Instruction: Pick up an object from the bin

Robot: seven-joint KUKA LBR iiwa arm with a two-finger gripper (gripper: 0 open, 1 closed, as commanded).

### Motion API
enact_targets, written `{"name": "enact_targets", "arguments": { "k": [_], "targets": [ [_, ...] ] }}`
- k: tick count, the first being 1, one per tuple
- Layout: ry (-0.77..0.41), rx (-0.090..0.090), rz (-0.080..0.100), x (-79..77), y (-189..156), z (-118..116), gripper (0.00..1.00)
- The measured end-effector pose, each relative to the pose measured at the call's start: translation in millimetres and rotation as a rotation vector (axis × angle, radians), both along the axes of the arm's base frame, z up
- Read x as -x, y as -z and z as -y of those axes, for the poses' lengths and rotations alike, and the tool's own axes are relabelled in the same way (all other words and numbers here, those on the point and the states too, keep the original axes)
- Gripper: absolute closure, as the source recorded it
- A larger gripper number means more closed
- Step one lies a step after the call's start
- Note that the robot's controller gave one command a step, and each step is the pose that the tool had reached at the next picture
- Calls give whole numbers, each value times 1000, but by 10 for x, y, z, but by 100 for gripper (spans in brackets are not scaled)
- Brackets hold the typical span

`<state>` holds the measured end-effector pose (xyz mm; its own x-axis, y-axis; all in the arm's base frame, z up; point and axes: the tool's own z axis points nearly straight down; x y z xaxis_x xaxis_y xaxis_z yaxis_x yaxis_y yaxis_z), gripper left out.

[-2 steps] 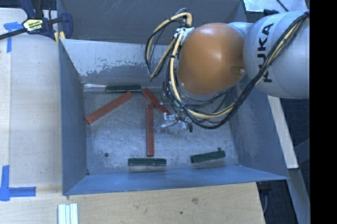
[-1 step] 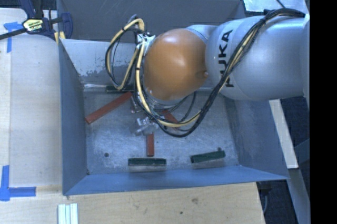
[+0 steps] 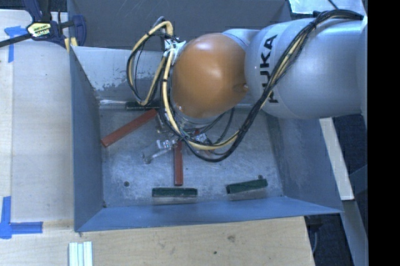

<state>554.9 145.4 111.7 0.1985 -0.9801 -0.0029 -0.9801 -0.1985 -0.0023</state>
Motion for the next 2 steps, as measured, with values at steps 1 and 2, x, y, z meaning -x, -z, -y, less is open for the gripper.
{"name": "enact_targets", "arguments": {
  "k": [1, 2],
  "targets": [
    [-266, 4, -5, 16, 433, 337, 0],
    [-266, 2, -3, 9, 414, 318, 100]
  ]
}}
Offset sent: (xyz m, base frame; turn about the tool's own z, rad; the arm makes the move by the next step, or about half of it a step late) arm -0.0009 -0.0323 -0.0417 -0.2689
